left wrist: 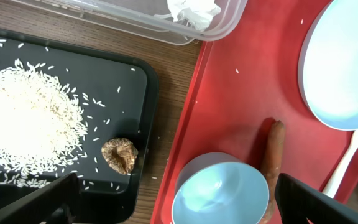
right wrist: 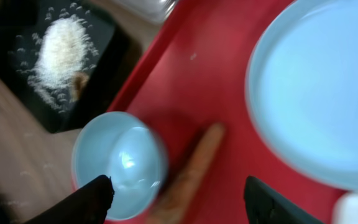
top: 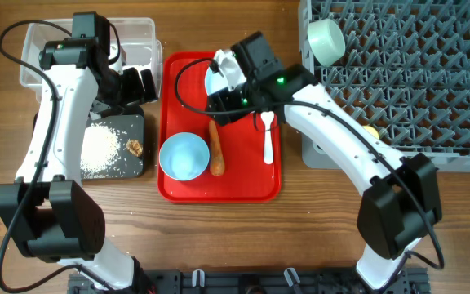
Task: Sort waste into correct bins and load items into the dishwasher rack
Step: 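Reach the right gripper to the blue bowl on the red tray, then carry the blue bowl right and set it in the dish rack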
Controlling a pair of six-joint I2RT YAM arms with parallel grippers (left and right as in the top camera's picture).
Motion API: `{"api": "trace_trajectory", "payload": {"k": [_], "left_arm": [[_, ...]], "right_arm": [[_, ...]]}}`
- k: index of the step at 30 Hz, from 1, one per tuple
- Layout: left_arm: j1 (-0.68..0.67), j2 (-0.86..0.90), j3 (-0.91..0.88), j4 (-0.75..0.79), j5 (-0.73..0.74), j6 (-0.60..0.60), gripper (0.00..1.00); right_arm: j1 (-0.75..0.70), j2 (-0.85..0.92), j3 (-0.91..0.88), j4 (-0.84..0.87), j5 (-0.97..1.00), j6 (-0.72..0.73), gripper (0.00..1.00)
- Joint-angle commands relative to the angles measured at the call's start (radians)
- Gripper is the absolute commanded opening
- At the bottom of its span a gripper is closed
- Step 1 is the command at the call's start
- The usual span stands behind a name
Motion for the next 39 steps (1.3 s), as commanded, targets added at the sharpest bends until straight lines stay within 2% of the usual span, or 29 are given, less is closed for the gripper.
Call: {"api": "trace_trajectory", "payload": {"k": [1, 7, 13, 17, 24, 27, 31, 35, 39], "left_arm": [[0.0, -0.028, 0.019, 0.0, -0.01, -0.002, 1.0], [0.0, -0.028, 0.019, 0.0, -0.01, -0.002, 1.0], [0.0, -0.028, 0.019, 0.0, -0.01, -0.002, 1.0], [0.0, -0.028, 0.019, 0.0, -0.01, -0.002, 1.0], [0.0, -0.028, 0.019, 0.0, -0.01, -0.002, 1.0], [0.0, -0.028, 0.019, 0.0, -0.01, -0.002, 1.0], [0.0, -0.028, 0.019, 0.0, -0.01, -0.002, 1.0], [0.0, -0.028, 0.019, 0.0, -0.01, -0.002, 1.0], [0.0, -0.028, 0.019, 0.0, -0.01, -0.002, 1.0]], "right_arm": [[0.007, 0.055, -0.074, 0.006, -0.166, 0.296, 0.64], [0.025, 0.08, -0.164, 0.063, -0.165, 0.488, 0.48], [0.089, 0.104, -0.174, 0.101, -0.162, 0.558, 0.46], [0.103, 0.105, -0.174, 0.094, -0.099, 0.617, 0.37], [0.115, 0.123, -0.174, 0.09, -0.068, 0.643, 0.36], [0.113, 0.165, -0.174, 0.108, -0.128, 0.656, 0.36], [0.112, 0.17, -0.174, 0.122, -0.131, 0.657, 0.24], [0.111, 0.171, -0.174, 0.124, -0.131, 0.663, 0.04], [0.105, 0.17, -0.174, 0.132, -0.132, 0.677, 0.04]]}}
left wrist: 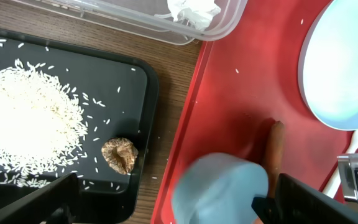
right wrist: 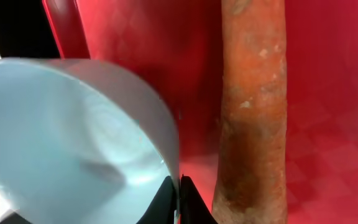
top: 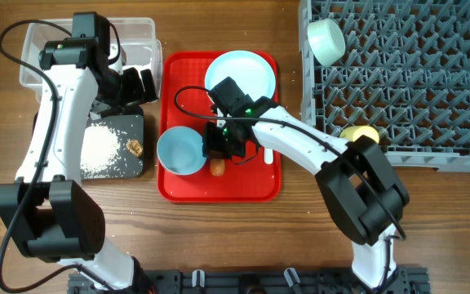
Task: Sort waste into correct bins and load items into the dishwasher rack
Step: 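Carry the blue bowl right and set it in the dish rack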
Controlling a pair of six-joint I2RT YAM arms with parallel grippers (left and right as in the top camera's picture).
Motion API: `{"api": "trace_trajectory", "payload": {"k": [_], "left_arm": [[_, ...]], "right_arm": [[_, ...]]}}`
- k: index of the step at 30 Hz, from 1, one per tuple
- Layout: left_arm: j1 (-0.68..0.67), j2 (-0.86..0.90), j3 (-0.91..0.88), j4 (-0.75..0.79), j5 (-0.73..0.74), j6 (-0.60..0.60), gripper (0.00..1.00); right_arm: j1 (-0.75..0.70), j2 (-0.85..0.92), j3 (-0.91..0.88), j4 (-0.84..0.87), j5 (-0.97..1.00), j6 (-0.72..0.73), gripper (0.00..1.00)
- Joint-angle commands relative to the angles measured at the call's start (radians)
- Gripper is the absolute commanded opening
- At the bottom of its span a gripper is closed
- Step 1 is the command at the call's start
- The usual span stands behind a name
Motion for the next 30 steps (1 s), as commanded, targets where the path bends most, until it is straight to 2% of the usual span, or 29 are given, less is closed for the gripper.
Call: {"api": "trace_trajectory", "payload": {"k": [1, 4, 6, 12, 14, 17, 19, 24, 26, 30], "left_arm": [[0.0, -0.028, 0.02, 0.0, -0.01, -0.002, 1.0], [0.0, -0.028, 0.02, 0.0, -0.01, -0.002, 1.0], [0.0, -0.028, 0.02, 0.0, -0.01, -0.002, 1.0], [0.0, -0.028, 0.02, 0.0, -0.01, -0.002, 1.0], [0.0, -0.028, 0.02, 0.0, -0.01, -0.002, 1.0], [0.0, -0.028, 0.02, 0.0, -0.01, -0.002, 1.0], [0.0, -0.028, 0.02, 0.0, -0.01, -0.002, 1.0], [0.0, -0.028, 0.02, 0.0, -0.01, -0.002, 1.0], [0.0, -0.028, 0.02, 0.0, -0.01, -0.002, 1.0], [0.0, -0.028, 0.02, 0.0, -0.01, -0.002, 1.0]], "right_arm": [[-0.01, 0.02, -0.006, 0.005, -0.021, 0.012, 0.04], [-0.064, -0.006, -0.004, -0.005, -0.073, -0.061, 0.04], [-0.14, -0.093, -0.004, -0.01, -0.057, -0.113, 0.04], [-0.34, -0.375, 0.006, -0.111, 0.341, -0.245, 0.04], [-0.374, -0.476, 0.042, -0.2, 0.679, -0.259, 0.04], [-0.377, -0.569, 0.05, -0.336, 1.357, -0.289, 0.04], [-0.377, -0.559, 0.05, -0.389, 1.529, -0.349, 0.04], [-0.377, -0.497, 0.05, -0.323, 1.74, -0.611, 0.04], [-0.377, -0.475, 0.05, -0.202, 1.75, -0.812, 0.04], [-0.377, -0.417, 0.05, -0.012, 1.749, -1.077, 0.04]]}}
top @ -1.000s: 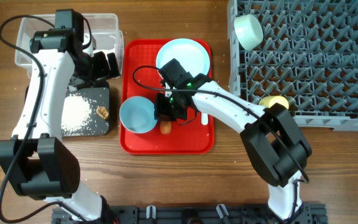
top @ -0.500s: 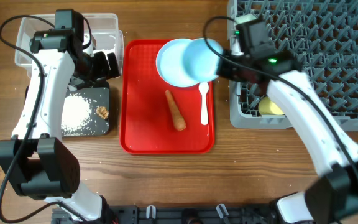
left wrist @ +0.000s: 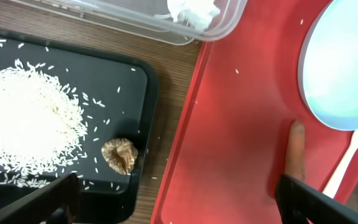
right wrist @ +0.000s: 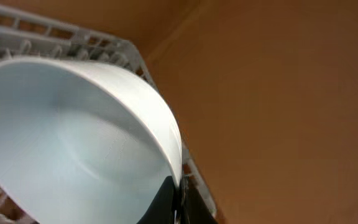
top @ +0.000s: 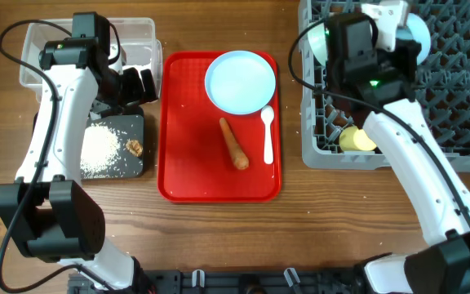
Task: Sort waste into correct bins and load items into the dishwasher rack
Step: 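Carry the blue bowl right and set it in the dish rack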
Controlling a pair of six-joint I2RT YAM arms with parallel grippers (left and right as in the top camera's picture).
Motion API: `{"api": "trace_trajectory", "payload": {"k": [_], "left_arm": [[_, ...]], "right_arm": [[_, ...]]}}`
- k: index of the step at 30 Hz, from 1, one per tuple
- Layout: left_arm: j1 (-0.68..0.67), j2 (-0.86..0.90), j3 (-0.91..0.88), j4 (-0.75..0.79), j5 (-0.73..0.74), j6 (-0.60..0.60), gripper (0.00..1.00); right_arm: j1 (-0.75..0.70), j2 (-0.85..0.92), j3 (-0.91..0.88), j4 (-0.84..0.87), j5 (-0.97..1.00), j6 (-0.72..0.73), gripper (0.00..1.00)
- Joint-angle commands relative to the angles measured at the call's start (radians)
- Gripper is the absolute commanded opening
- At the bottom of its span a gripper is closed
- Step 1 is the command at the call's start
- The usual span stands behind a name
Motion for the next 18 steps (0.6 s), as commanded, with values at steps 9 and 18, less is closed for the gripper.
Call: {"api": "trace_trajectory", "payload": {"k": [9, 18], "left_arm": [[0.0, -0.028, 0.02, 0.0, -0.01, -0.002, 1.0], [0.0, -0.028, 0.02, 0.0, -0.01, -0.002, 1.0]], "right_arm": [[0.048, 0.266, 0.014, 0.023, -0.043, -0.201, 0.04], [0.074, 0.289, 0.014, 0.006, -0.151, -0.135, 0.04]]}}
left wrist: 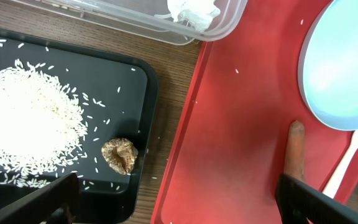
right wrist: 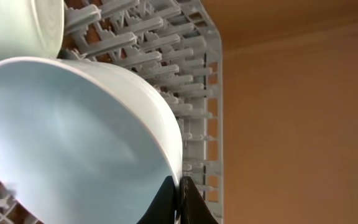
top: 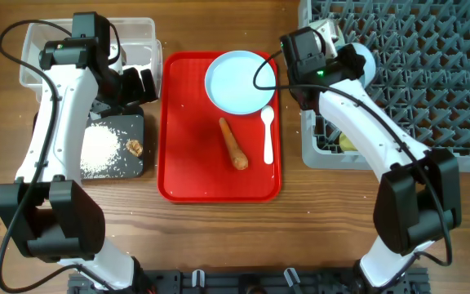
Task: Sort waste into correct bins and load items into the dishwasher rack
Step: 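Carry the blue bowl right and set it in the dish rack, then move the right gripper to the blue plate and grasp its rim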
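Observation:
My right gripper [right wrist: 180,194] is shut on the rim of a light blue bowl [right wrist: 86,143]. It holds the bowl [top: 359,60] tilted over the near-left part of the grey dishwasher rack [top: 414,90], beside a pale cup [right wrist: 17,25]. On the red tray [top: 186,163] lie a light blue plate [top: 240,82], a carrot [top: 234,143] and a white spoon [top: 268,135]. My left gripper [top: 141,82] hangs open between the bins, its fingers [left wrist: 36,202] spread wide above the tray edge [left wrist: 229,124], holding nothing.
A black tray [top: 133,122] holds a rice pile [top: 98,149] and a brown scrap [top: 135,147]. Behind it stands a clear bin [top: 47,49] with a crumpled tissue [left wrist: 191,9]. A yellow item [top: 348,144] sits low in the rack.
My right gripper, still shut on the bowl, has moved from high over the rack's back to lower over its left part, near the pale cup. The left arm has not moved.
The bowl stood on the red tray with my right gripper open above the plate. Then the gripper was shut on the bowl's rim beside the carrot. Then the bowl was up over the rack and the carrot lay shifted. Now the bowl is at the rack's left part.

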Controlling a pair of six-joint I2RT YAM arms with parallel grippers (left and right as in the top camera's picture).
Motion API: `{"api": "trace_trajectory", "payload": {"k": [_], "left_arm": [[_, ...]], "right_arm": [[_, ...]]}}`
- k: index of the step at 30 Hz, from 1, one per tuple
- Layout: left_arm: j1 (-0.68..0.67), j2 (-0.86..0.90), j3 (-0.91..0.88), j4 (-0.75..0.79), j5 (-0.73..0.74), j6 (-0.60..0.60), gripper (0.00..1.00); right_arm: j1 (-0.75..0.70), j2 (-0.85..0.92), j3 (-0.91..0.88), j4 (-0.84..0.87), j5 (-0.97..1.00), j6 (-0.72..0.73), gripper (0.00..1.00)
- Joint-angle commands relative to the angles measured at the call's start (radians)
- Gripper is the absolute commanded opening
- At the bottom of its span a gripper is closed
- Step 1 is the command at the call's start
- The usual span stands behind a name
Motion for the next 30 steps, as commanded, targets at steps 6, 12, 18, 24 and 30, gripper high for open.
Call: {"api": "trace_trajectory", "payload": {"k": [6, 12, 18, 24, 30], "left_arm": [[0.0, -0.027, 0.02, 0.0, -0.01, -0.002, 1.0], [0.0, -0.027, 0.02, 0.0, -0.01, -0.002, 1.0], [0.0, -0.027, 0.02, 0.0, -0.01, -0.002, 1.0], [0.0, -0.027, 0.02, 0.0, -0.01, -0.002, 1.0], [0.0, -0.027, 0.02, 0.0, -0.01, -0.002, 1.0]], "right_arm": [[0.028, 0.015, 0.015, -0.109, -0.082, 0.054, 0.29], [0.124, 0.014, 0.015, -0.134, -0.081, 0.053, 0.62], [0.174, 0.006, 0.016, -0.133, -0.077, 0.052, 0.73], [0.174, -0.066, 0.016, -0.023, -0.048, 0.057, 0.82], [0.174, -0.203, 0.016, 0.076, -0.589, 0.147, 1.0]]}}
